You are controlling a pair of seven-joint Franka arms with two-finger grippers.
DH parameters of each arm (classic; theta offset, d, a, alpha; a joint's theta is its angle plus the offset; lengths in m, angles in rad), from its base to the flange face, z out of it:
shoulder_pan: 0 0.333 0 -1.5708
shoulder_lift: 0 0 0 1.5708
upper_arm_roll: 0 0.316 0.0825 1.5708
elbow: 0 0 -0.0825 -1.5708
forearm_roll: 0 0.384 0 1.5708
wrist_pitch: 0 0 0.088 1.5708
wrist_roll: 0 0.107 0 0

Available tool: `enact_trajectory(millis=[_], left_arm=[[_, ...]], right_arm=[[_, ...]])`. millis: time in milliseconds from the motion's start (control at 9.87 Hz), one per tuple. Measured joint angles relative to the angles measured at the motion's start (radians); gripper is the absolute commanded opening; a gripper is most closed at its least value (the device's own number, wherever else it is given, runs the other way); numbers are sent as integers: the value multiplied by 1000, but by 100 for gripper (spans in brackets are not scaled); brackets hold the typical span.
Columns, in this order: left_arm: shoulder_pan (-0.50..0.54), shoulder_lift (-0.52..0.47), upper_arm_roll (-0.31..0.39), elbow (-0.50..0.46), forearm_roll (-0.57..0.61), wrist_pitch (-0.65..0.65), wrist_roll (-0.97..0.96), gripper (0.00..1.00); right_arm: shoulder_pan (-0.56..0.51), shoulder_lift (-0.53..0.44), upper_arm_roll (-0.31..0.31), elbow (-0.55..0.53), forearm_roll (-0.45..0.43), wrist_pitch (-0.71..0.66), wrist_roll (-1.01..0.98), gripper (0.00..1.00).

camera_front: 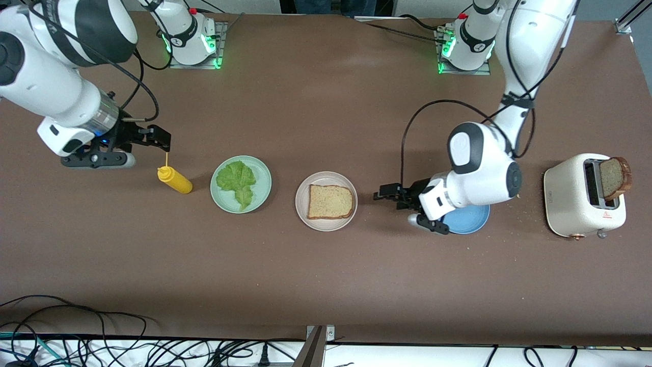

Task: Make sandwich on beige plate with both arms
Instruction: 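Reach the right gripper to the lettuce while the left gripper withdraws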

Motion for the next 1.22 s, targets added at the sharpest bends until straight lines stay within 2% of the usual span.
enact_trajectory(millis=[304,506,709,1216], left_arm=[[113,-109,3,1,277,-169,-125,100],[168,-180,4,-1,437,-215,-183,100],[200,-215,5,-3,591,-219,-199,100],[263,-283,5,-4,682,-247,-199,100]], right_arm=[[3,26,38,-122,0,157,0,100],[10,71,61,-180,0,263,-1,100],[40,138,64,-192,-2,338,-1,100],[79,320,64,-200,-80,519,-2,98]])
